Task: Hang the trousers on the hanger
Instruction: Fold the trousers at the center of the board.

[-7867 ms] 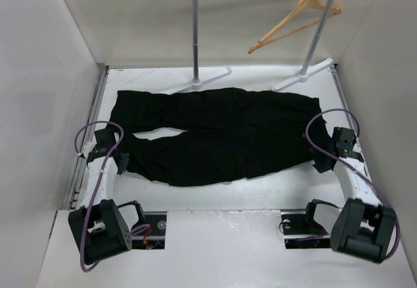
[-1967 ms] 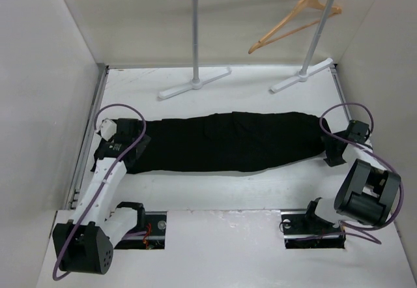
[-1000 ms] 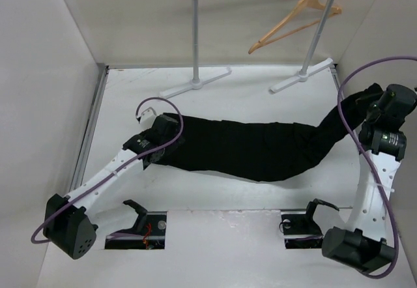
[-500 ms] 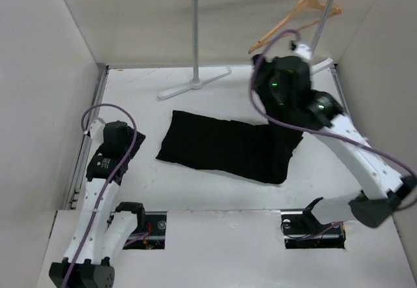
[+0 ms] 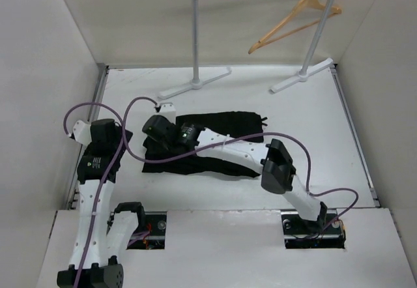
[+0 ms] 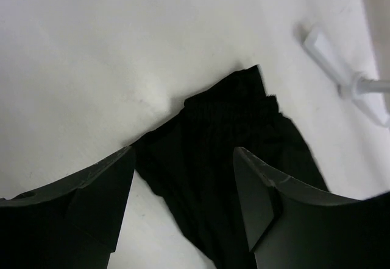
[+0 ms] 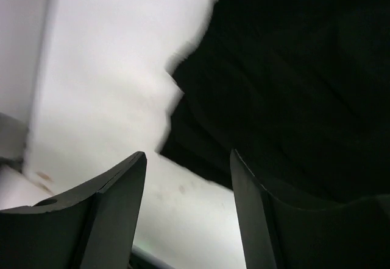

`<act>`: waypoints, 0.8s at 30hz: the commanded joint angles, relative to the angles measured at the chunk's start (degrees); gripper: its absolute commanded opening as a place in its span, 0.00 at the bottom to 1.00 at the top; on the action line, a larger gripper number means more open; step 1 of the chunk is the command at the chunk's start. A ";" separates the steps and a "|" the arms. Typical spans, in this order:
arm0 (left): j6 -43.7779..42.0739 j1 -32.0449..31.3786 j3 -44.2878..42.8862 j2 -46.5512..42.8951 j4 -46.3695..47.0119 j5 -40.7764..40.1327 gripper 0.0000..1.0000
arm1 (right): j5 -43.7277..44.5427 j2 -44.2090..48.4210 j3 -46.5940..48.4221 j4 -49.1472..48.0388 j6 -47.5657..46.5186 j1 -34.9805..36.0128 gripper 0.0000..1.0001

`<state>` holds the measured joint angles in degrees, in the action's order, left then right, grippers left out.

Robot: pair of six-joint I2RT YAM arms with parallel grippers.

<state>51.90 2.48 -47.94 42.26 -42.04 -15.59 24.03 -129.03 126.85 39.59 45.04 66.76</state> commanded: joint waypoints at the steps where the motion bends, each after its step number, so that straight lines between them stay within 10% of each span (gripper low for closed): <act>1: -0.66 -0.24 -6.54 0.36 -1.55 -5.41 0.64 | -0.57 9.73 -4.81 1.47 3.04 -3.25 0.65; 6: 0.48 -3.04 -5.59 4.92 3.79 -0.85 0.64 | -4.42 31.43 -32.93 -11.71 3.57 -12.30 0.59; 12: 3.21 -18.58 -5.23 20.91 16.54 3.47 0.63 | -14.34 47.62 -60.88 -19.63 4.53 -22.05 0.15; 24: 1.63 -20.02 0.03 39.39 28.77 3.12 0.63 | -19.56 62.59 -88.16 -18.60 7.25 -29.89 0.33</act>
<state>53.87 -20.47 -50.52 82.46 -16.12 -11.00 5.15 -69.08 39.92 22.17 50.63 36.71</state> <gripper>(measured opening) 0.636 0.324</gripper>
